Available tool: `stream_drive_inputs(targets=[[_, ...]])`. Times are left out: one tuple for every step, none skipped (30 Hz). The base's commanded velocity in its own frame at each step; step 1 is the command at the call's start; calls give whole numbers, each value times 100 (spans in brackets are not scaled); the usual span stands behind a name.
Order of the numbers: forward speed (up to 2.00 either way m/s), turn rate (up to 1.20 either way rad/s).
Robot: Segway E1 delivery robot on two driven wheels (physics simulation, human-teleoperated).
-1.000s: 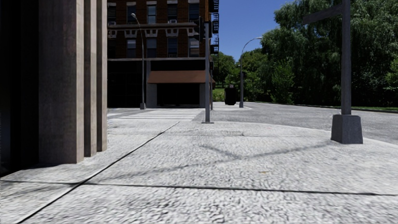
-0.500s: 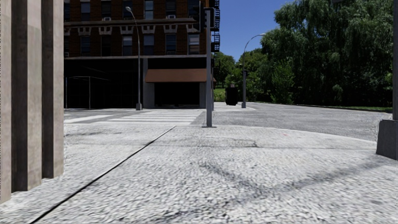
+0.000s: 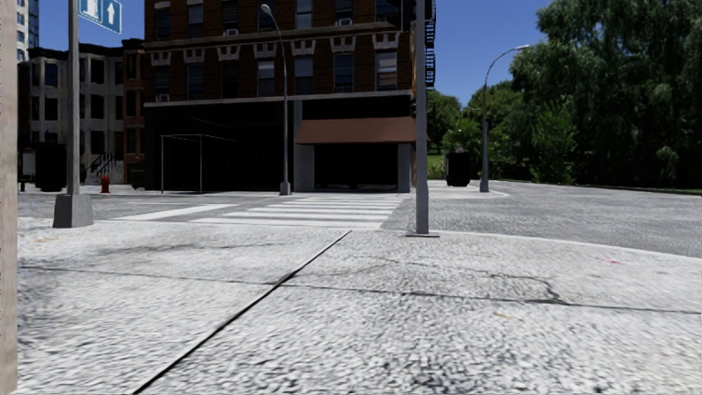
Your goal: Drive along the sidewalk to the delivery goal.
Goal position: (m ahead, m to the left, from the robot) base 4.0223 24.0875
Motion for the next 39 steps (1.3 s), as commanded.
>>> stream_drive_inputs(targets=[[200,57],[200,57],[200,58],[200,58],[200,58],[200,58],[200,58],[200,58],[200,58],[200,58],[200,59],[200,60],[200,60],[200,65],[200,72],[200,75],[200,75],[200,75],[200,75],[200,75],[200,75],[200,75],[200,75],[200,75],[200,75],[200,75],[200,75],[200,75],[200,75],[200,75],[200,75],[200,74],[200,74],[200,74],[200,73],[200,72],[200,72],[200,72],[200,71]])
